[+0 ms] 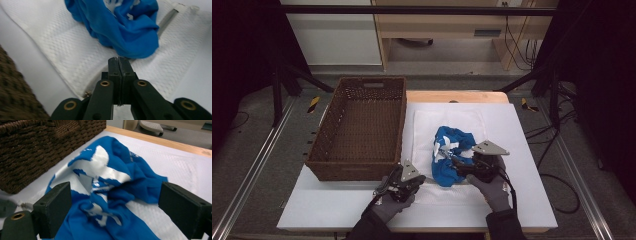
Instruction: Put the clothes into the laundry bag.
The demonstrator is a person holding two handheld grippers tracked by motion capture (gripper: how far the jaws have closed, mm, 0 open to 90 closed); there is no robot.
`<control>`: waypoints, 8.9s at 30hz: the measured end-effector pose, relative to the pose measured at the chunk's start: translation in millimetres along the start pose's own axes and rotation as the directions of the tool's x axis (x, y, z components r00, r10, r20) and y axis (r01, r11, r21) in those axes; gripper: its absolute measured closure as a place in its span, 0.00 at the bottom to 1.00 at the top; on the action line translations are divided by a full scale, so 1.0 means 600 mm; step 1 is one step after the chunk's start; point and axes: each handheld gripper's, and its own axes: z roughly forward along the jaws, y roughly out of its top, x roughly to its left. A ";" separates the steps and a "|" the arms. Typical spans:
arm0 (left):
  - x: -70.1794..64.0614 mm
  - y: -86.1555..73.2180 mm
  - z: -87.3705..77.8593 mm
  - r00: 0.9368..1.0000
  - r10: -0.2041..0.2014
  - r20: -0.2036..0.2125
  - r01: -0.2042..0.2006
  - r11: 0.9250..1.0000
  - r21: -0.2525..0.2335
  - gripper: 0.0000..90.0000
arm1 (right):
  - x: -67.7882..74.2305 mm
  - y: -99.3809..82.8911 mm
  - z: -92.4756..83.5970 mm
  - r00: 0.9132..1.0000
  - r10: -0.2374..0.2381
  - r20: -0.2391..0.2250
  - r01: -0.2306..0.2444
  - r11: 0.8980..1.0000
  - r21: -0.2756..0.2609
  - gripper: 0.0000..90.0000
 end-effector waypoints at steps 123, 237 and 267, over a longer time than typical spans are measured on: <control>-0.034 -0.024 0.039 1.000 0.023 0.004 -0.023 0.999 0.032 0.94 | -0.002 -0.087 -0.035 0.996 0.010 -0.085 -0.008 1.000 0.024 0.87; -0.017 0.110 0.044 1.000 -0.005 0.029 0.009 0.991 -0.135 0.98 | -0.052 -0.114 -0.095 0.999 0.053 -0.012 -0.053 0.999 0.012 0.68; -0.013 0.112 0.047 0.998 -0.051 0.041 0.056 0.991 -0.125 0.98 | -0.044 -0.056 -0.167 0.991 0.001 -0.136 -0.019 0.991 -0.135 0.98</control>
